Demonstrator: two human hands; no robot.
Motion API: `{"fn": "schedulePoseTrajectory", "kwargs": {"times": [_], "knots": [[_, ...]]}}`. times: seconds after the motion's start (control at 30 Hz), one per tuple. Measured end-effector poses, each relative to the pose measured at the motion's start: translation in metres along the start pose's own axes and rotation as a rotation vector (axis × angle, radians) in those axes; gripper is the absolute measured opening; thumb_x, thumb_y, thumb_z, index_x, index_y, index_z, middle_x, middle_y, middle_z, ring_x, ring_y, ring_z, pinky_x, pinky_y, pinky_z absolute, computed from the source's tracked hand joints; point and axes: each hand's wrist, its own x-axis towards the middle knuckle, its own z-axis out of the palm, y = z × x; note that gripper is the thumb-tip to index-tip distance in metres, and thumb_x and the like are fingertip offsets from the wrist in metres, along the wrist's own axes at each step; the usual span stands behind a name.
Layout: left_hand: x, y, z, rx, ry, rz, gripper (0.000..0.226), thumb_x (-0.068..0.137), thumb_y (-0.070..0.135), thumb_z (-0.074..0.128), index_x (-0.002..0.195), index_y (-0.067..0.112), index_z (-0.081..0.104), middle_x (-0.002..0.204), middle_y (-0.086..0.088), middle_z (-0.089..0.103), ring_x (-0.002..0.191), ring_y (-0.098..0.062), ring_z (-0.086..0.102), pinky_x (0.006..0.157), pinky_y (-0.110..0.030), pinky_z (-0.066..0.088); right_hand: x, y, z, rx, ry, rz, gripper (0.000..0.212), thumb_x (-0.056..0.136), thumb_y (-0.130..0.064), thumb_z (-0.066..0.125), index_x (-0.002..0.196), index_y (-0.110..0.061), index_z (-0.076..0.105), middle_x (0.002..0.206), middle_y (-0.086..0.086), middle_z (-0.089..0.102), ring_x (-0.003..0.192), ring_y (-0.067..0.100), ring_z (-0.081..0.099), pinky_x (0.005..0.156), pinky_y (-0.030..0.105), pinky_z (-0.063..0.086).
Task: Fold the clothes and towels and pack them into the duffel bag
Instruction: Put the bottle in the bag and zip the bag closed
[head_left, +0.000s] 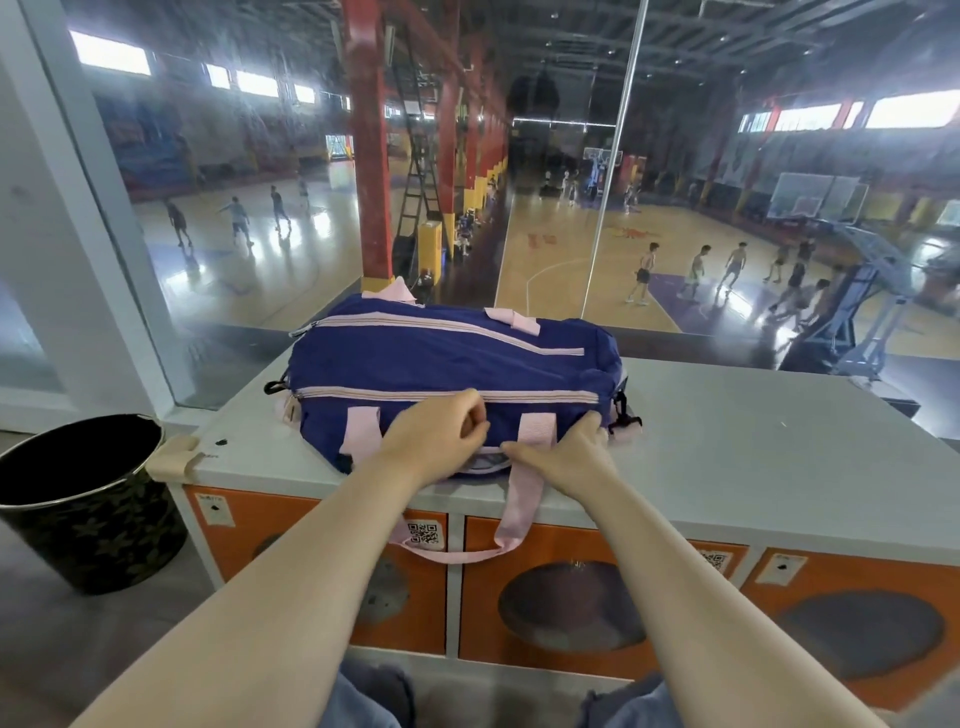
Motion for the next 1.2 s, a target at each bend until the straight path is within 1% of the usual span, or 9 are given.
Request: {"fn": "schedulePoseTrajectory", "kwargs": {"times": [0.27,0.4,0.47,0.63,0.83,0.97,1.07,1.13,1.2], "knots": [[0.000,0.013,0.015,0.046,-0.155,0.011,0.007,0.093,0.036,0.056,0.098,0.031,0.059,0.082,0.014,0.061,0.075,-0.008,0.058,0.065,-0.026,0.048,0.005,0.010,-0.005,-0.067,0.002,-0.119,0.090,0.070,-0.040,0.081,0.134,-0.007,0.028,0.135,0.013,0.041,0.121,0.032,0.048,0.091,0.039,0.048],[0.001,0.017,0.018,0.040,-0.205,-0.001,0.013,0.093,0.037,0.057,0.101,0.030,0.064,0.087,0.013,0.064,0.079,-0.008,0.059,0.072,-0.031,0.054,0.019,0.022,-0.015,-0.106,-0.040,-0.190,0.053,0.072,-0.034,0.075,0.111,-0.008,0.050,0.097,0.005,0.059,0.090,0.025,0.059,0.065,0.029,0.045],[0.001,0.019,0.021,0.034,-0.218,-0.013,0.016,0.093,0.042,0.057,0.101,0.030,0.063,0.085,0.013,0.063,0.077,-0.007,0.059,0.070,-0.030,0.054,0.023,0.025,-0.016,-0.125,-0.035,-0.211,0.033,0.074,-0.031,0.071,0.090,-0.010,0.052,0.072,-0.001,0.053,0.070,0.020,0.055,0.052,0.022,0.036],[0.000,0.029,0.033,0.109,-0.143,-0.053,0.032,0.088,0.059,0.055,0.090,0.027,0.055,0.077,0.011,0.059,0.070,-0.009,0.056,0.056,-0.024,0.038,0.025,0.025,-0.015,-0.155,-0.005,-0.237,0.019,0.078,-0.027,0.066,0.077,-0.013,0.054,0.061,-0.002,0.051,0.060,0.014,0.051,0.047,0.021,0.031],[0.000,0.041,0.044,0.189,-0.074,-0.109,0.034,0.089,0.053,0.054,0.099,0.022,0.051,0.093,0.002,0.062,0.080,-0.018,0.059,0.070,-0.034,0.053,0.022,0.023,-0.014,-0.116,-0.007,-0.239,0.021,0.079,-0.021,0.065,0.068,-0.015,0.048,0.058,-0.002,0.048,0.054,0.011,0.047,0.046,0.019,0.030],[0.000,0.042,0.045,0.122,-0.073,-0.129,0.025,0.091,0.045,0.054,0.098,0.021,0.054,0.092,0.002,0.058,0.080,-0.017,0.055,0.066,-0.030,0.045,0.021,0.022,-0.012,-0.082,-0.024,-0.194,0.016,0.079,-0.021,0.065,0.083,-0.011,0.054,0.066,0.001,0.052,0.064,0.016,0.054,0.048,0.020,0.034],[0.001,0.037,0.043,0.100,-0.065,-0.151,0.015,0.091,0.039,0.053,0.091,0.024,0.055,0.093,0.003,0.059,0.080,-0.016,0.053,0.064,-0.030,0.041,0.018,0.022,-0.004,-0.042,-0.031,-0.172,0.055,0.075,-0.036,0.074,0.116,-0.008,0.051,0.100,0.007,0.059,0.093,0.024,0.059,0.062,0.022,0.044],[0.002,0.033,0.043,0.087,-0.079,-0.161,0.013,0.092,0.037,0.051,0.093,0.025,0.057,0.095,0.004,0.060,0.081,-0.014,0.054,0.066,-0.030,0.043,0.014,0.020,0.003,-0.103,0.035,-0.146,0.080,0.073,-0.046,0.075,0.132,-0.005,0.041,0.123,0.012,0.051,0.111,0.029,0.054,0.078,0.029,0.047],[0.001,0.031,0.043,0.064,-0.098,-0.155,0.012,0.093,0.035,0.051,0.095,0.026,0.057,0.095,0.005,0.060,0.081,-0.013,0.054,0.067,-0.029,0.044,0.014,0.021,0.010,-0.138,0.106,-0.132,0.082,0.072,-0.051,0.074,0.132,-0.006,0.040,0.126,0.013,0.050,0.113,0.029,0.053,0.085,0.035,0.049]]}}
